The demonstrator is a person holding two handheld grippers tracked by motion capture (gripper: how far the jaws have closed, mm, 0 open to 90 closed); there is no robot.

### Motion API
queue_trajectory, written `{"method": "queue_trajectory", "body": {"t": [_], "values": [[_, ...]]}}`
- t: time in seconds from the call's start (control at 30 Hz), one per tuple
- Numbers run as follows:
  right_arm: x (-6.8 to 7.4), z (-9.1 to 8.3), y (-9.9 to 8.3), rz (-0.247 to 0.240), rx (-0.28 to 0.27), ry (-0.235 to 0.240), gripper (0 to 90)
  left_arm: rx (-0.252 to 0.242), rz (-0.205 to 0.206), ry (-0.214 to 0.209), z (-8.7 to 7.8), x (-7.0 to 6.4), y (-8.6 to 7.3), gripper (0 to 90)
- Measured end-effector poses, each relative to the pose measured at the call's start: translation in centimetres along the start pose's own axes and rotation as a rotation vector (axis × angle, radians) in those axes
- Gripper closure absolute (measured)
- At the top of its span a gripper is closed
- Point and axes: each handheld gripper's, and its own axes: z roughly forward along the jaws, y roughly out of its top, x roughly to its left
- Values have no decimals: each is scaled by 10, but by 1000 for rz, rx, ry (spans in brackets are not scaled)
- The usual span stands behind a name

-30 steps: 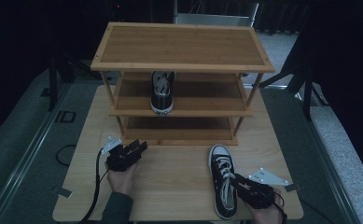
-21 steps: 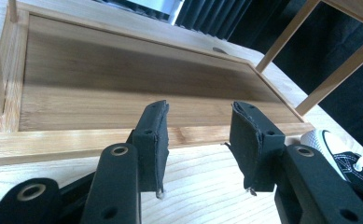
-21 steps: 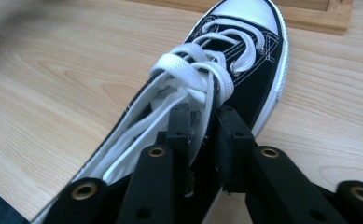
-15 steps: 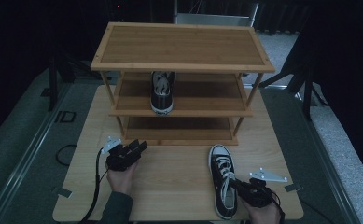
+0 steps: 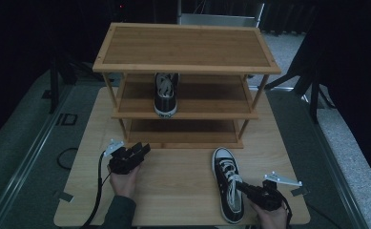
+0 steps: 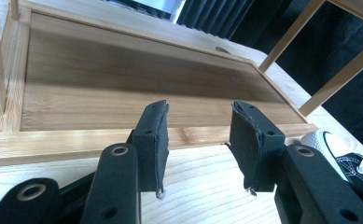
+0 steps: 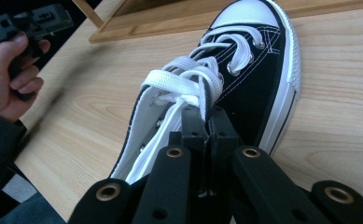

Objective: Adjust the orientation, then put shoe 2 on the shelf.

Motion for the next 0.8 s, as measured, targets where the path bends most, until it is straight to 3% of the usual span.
{"method": "queue_trajectory", "body": {"t": [0.4, 0.8], "values": [[6, 2, 1, -27, -18, 44, 881, 5, -1, 0, 0, 0, 0, 573], [18, 10, 6, -40, -31, 139, 879, 12, -1, 7, 1, 0, -1, 573]]}}
